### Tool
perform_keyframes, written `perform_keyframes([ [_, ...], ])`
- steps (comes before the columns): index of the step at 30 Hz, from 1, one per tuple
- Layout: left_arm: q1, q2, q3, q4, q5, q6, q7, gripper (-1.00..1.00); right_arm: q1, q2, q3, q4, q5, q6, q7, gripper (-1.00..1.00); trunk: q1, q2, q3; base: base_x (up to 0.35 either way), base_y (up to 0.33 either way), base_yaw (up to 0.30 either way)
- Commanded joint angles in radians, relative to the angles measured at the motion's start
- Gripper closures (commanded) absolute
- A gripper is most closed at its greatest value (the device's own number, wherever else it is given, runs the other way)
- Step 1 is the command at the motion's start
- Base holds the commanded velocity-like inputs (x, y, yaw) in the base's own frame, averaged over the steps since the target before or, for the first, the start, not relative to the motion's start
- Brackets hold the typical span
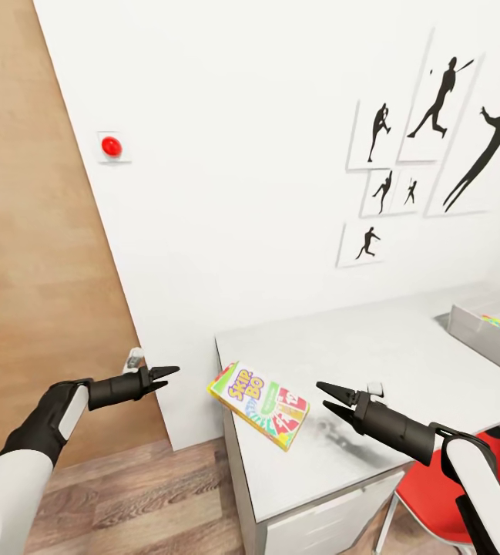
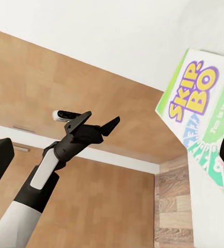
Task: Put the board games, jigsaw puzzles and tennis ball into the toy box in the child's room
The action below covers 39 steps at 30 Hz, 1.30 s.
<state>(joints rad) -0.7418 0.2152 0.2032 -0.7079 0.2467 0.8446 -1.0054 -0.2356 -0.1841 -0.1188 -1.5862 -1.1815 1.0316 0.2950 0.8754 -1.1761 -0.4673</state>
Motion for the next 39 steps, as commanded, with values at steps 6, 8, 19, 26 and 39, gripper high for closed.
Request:
perform_keyframes([
  [6, -0.001, -0.035, 0.004, 0.015, 0.003, 0.006, -0.001, -1.0, 0.0, 0.0, -0.002, 0.0, 0.01, 0.004, 0.01, -1.0, 0.023, -0.043, -0.02, 0.0, 0.0, 0.0],
  [8, -0.001, -0.043, 0.005, 0.028, 0.004, 0.005, -0.003, -1.0, 0.0, 0.0, -0.002, 0.0, 0.01, 0.004, 0.01, -1.0, 0.031, -0.057, -0.026, 0.0, 0.0, 0.0],
  [19, -0.001, -0.054, 0.024, 0.06, 0.005, 0.003, -0.028, -1.0, 0.002, 0.001, -0.002, 0.0, 0.01, 0.004, 0.01, -1.0, 0.042, -0.078, -0.036, 0.0, 0.0, 0.0],
  [26, -0.001, -0.057, 0.027, 0.06, 0.005, 0.002, -0.032, -1.0, 0.003, 0.001, -0.004, 0.0, 0.01, 0.004, 0.01, -1.0, 0.042, -0.078, -0.036, 0.0, 0.0, 0.0],
  [39, -0.001, -0.06, 0.027, 0.061, 0.005, 0.003, -0.034, -1.0, 0.004, 0.001, -0.004, 0.0, 0.011, 0.003, 0.01, -1.0, 0.042, -0.078, -0.036, -0.019, -0.061, 0.0],
])
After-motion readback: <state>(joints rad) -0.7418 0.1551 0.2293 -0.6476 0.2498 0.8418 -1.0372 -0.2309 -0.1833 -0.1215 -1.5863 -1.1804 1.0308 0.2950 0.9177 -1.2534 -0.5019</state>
